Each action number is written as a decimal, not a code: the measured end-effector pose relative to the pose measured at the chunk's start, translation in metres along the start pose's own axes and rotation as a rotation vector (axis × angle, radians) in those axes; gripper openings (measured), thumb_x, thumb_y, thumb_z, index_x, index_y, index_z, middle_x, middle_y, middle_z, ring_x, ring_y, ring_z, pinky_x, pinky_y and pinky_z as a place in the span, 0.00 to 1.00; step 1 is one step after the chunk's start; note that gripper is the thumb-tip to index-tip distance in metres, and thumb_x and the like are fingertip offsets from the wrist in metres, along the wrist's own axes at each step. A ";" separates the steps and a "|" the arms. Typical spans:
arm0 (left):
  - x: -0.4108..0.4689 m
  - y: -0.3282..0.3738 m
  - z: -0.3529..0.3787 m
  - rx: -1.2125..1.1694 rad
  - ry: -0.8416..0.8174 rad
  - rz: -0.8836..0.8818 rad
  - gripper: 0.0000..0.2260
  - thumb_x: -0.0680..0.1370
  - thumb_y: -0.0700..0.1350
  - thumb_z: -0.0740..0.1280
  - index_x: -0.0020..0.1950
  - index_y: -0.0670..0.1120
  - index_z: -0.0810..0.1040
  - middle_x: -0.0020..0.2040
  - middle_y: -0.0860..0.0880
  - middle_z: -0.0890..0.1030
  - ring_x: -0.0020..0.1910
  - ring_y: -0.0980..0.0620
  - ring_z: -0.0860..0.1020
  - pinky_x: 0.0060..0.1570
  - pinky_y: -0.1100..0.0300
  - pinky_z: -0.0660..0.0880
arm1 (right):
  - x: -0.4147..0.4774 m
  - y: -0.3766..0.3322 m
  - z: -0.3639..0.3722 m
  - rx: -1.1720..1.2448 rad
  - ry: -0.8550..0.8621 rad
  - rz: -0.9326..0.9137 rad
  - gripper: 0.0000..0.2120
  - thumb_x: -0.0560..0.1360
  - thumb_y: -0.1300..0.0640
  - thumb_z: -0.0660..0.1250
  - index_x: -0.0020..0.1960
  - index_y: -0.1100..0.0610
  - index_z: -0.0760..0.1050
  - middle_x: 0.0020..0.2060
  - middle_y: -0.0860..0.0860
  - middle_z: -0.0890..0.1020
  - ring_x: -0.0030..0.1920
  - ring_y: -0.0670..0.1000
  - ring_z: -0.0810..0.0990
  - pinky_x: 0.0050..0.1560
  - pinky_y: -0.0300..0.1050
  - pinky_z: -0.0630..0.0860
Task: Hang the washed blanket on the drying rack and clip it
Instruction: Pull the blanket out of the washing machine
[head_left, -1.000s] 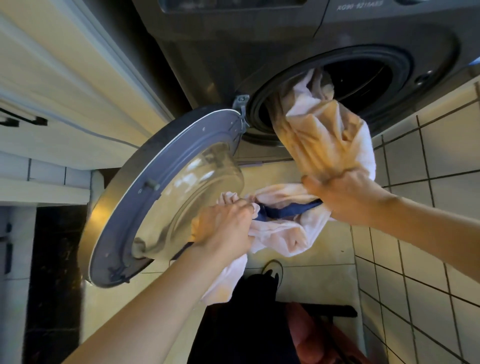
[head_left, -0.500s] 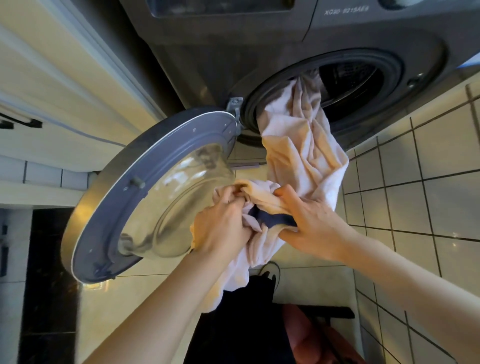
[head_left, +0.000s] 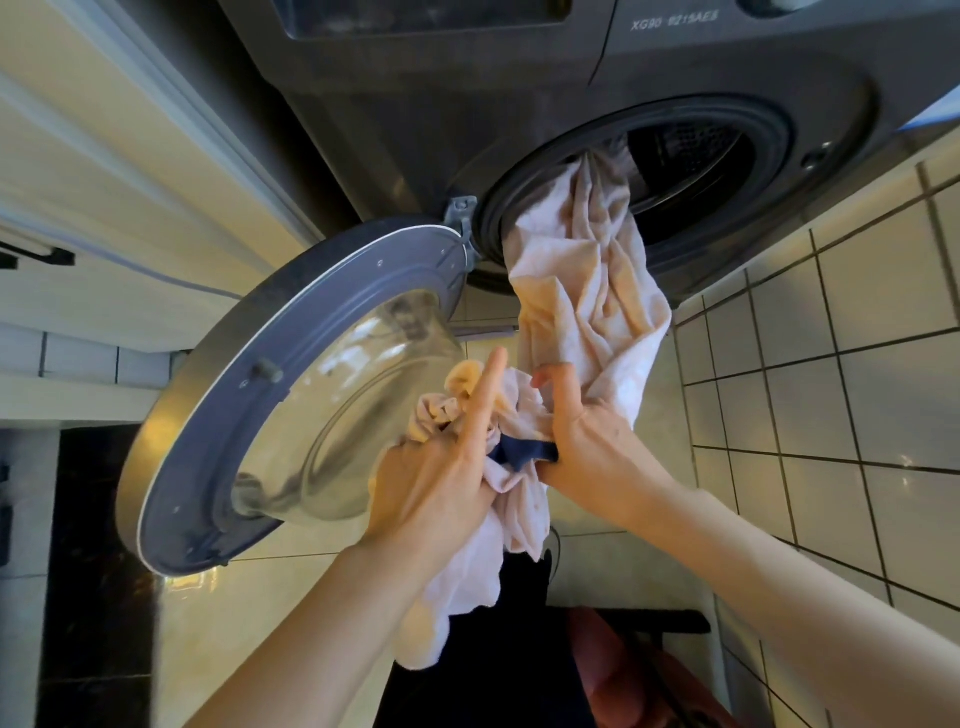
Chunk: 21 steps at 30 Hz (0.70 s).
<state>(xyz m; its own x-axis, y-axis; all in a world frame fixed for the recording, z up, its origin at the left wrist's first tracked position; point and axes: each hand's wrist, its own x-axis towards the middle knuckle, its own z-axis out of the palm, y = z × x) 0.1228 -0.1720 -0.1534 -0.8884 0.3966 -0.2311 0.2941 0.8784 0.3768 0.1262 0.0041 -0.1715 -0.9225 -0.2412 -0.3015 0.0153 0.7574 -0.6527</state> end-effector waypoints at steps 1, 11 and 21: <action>0.000 0.000 -0.001 0.021 -0.021 0.036 0.43 0.76 0.59 0.63 0.74 0.61 0.30 0.46 0.50 0.81 0.31 0.46 0.77 0.28 0.54 0.75 | -0.001 -0.002 -0.001 0.030 -0.002 -0.007 0.30 0.70 0.58 0.71 0.57 0.46 0.51 0.43 0.49 0.75 0.42 0.54 0.77 0.43 0.50 0.76; 0.004 0.012 -0.014 -0.140 -0.266 -0.137 0.45 0.66 0.68 0.67 0.71 0.70 0.40 0.62 0.53 0.67 0.49 0.47 0.78 0.42 0.52 0.77 | 0.000 -0.007 -0.010 0.267 0.065 -0.011 0.32 0.68 0.66 0.70 0.46 0.43 0.49 0.39 0.44 0.71 0.36 0.40 0.73 0.34 0.34 0.69; 0.004 0.012 -0.007 0.006 -0.075 -0.221 0.24 0.71 0.60 0.66 0.65 0.62 0.65 0.54 0.55 0.74 0.45 0.46 0.77 0.33 0.57 0.66 | 0.009 0.003 -0.029 0.206 -0.199 -0.170 0.34 0.70 0.55 0.73 0.61 0.42 0.51 0.47 0.50 0.78 0.42 0.46 0.77 0.40 0.41 0.77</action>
<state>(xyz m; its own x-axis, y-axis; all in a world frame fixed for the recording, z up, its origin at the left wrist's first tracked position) 0.1202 -0.1614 -0.1432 -0.9030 0.2128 -0.3733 0.0975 0.9476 0.3043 0.1065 0.0222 -0.1561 -0.8255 -0.4826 -0.2926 -0.0361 0.5625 -0.8260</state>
